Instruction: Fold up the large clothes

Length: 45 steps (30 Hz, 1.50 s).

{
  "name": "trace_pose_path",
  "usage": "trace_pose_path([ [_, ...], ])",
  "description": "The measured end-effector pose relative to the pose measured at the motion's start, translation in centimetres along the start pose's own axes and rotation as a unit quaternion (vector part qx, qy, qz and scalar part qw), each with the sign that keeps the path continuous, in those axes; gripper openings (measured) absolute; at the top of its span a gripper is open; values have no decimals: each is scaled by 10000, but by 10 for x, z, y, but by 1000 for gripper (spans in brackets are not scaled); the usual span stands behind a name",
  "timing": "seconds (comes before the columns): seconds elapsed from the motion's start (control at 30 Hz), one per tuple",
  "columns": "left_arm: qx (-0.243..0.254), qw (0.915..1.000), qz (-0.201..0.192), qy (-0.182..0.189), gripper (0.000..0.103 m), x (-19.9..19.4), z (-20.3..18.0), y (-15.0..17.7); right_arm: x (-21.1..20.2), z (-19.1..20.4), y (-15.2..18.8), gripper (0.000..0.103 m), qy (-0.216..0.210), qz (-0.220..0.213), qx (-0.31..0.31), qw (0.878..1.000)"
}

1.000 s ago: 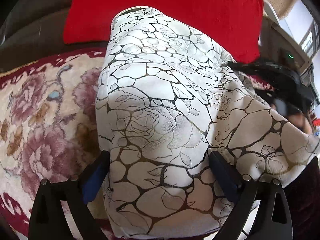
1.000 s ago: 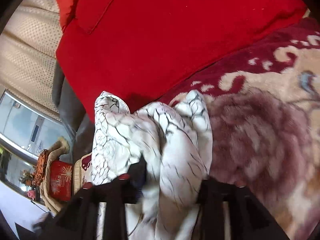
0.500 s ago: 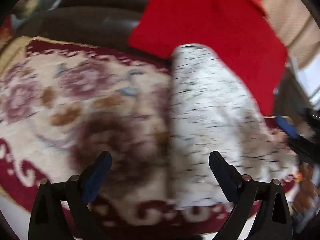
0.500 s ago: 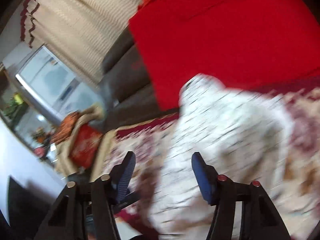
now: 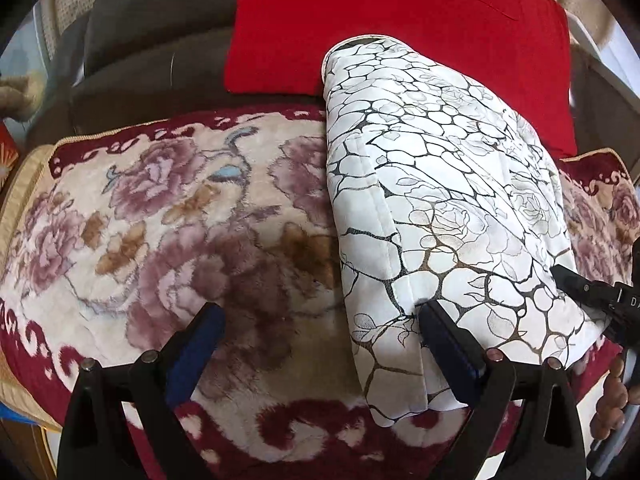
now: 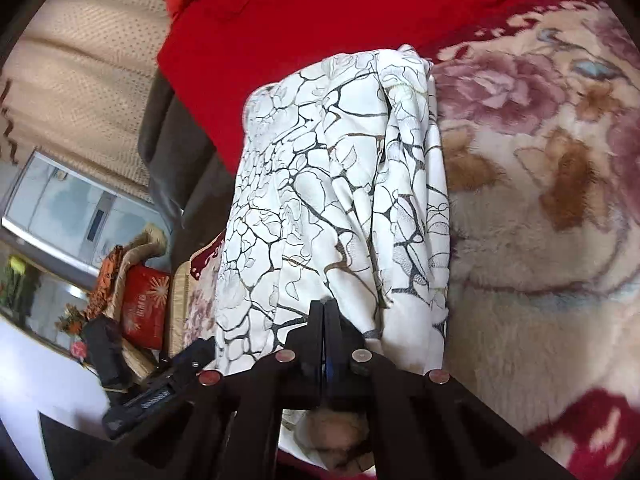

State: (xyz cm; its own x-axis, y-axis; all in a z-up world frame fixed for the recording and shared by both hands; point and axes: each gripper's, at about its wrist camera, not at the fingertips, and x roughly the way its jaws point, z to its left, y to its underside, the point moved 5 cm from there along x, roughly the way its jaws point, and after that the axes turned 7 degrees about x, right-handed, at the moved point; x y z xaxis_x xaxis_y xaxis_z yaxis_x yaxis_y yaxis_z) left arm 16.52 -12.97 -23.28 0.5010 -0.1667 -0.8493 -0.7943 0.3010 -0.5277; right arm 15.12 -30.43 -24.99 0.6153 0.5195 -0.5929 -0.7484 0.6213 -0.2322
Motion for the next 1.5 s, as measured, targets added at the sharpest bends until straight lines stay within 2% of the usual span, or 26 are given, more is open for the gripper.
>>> trace_pose_path([
  [0.13,-228,9997,46,78,101,-1,5,1,-5,-11,0,0,-268,-128,108,9995],
  [0.23,-59,9997,-44,-238,101,-5,3,-1,-26,-7,-2,1,-124,-110,183,9997],
  [0.27,-18,9995,-66,-315,101,-6,3,0,-34,1,-1,2,-46,-167,14,9998],
  [0.3,6,9993,-75,-374,101,-7,3,-1,-47,11,0,9,19,-245,-216,9995],
  [0.37,-3,9992,-66,-403,101,-7,4,-1,-69,34,4,8,255,-409,-722,9962],
  [0.47,41,9988,-104,-484,101,-9,3,-1,-82,55,15,8,421,-471,-1128,9916],
  [0.53,66,9986,-124,-512,101,-9,2,0,-78,55,22,9,771,-424,-1376,9866],
  [0.57,53,9988,-110,-481,101,-9,2,0,-69,46,23,7,1114,-336,-1395,9834],
  [0.63,35,9993,-74,-378,101,-11,-1,2,-47,17,22,5,1640,-92,-1173,9794],
  [0.7,45,9992,-94,-390,101,-10,1,1,-41,-2,21,1,1398,-138,-953,9855],
  [0.77,36,9992,-103,-395,101,-10,1,1,-46,-9,19,1,1267,-200,-831,9882],
  [1.07,12,9988,-190,-447,101,-10,1,3,-46,-11,11,1,1569,-5,-539,9861],
  [1.23,13,9986,-210,-492,102,-10,1,1,-30,-9,5,1,1734,15,-481,9837],
  [1.43,52,9981,-174,-586,101,-22,2,3,-38,-4,11,1,1674,-115,-612,9839],
  [1.5,69,9979,-224,-604,101,-29,1,3,-44,-2,14,6,1509,-143,-601,9866],
])
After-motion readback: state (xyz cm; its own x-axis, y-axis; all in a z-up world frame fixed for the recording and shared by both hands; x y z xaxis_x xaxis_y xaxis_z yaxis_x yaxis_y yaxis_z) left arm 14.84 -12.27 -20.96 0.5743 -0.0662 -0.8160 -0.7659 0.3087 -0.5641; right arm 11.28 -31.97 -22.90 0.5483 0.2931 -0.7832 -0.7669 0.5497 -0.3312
